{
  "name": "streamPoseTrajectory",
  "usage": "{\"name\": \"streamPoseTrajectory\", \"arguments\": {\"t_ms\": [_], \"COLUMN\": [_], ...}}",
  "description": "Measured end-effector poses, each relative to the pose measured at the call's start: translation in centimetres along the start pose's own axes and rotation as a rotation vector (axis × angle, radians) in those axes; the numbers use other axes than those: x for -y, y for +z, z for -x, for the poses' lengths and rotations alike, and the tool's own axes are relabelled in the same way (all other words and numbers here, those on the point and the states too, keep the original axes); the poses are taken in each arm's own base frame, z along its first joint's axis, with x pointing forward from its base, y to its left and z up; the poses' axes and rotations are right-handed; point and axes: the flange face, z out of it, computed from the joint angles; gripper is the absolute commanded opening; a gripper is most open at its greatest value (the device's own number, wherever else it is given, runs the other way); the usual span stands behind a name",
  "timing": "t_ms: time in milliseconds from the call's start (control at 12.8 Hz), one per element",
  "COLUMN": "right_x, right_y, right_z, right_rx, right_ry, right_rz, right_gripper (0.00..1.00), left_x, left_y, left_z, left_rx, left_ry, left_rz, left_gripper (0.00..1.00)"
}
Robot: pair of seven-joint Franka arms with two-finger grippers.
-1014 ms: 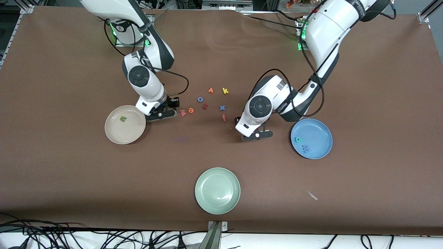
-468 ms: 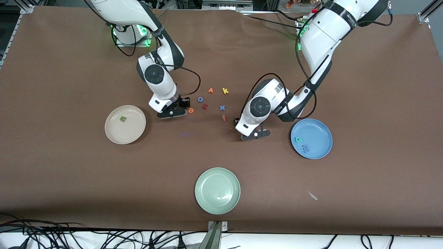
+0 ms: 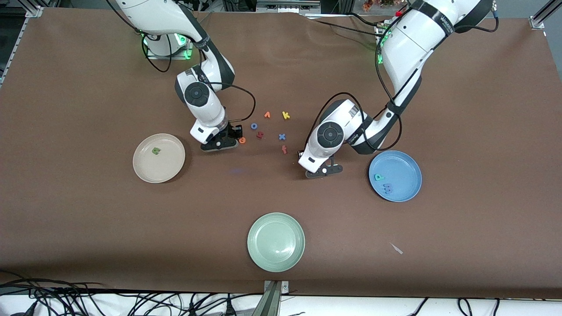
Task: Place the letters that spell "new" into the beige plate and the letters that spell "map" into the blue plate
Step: 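Grasp the yellow d with the left gripper while the right gripper grasps w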
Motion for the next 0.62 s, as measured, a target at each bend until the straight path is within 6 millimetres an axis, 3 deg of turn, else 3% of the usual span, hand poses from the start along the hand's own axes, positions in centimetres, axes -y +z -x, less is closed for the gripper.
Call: {"name": "streamPoseTrajectory", "arguments": {"t_ms": [156,312,546,624], "right_x": [0.0,0.4,1.1,1.1], "right_y": [0.0,0.0,-0.1,-0.1], "right_z": [0.0,0.1,0.3,0.2], "right_rx": [-0.001,-0.010,-0.023,-0.024], "right_ry": [0.000,-0.008,-0.022,-0.025], "right_rz": [0.000,-0.004,-0.009,-0.010], "right_gripper": [0.46,0.30,0.13,0.13], "left_x": [0.3,1.4,5.5,7.3], "left_y": [-0.6,-2.8,-7.3,-8.3], "left_z": [-0.5,-1.6,-4.5,-5.5], "left_rx": [-0.005,-0.002,0.010,0.019], "left_ry": [-0.004,0.011,0.079,0.101], "left_rz": [0.003,-0.018,-0.055,-0.064], "left_gripper": [0.02,0.03,0.03,0.03]}}
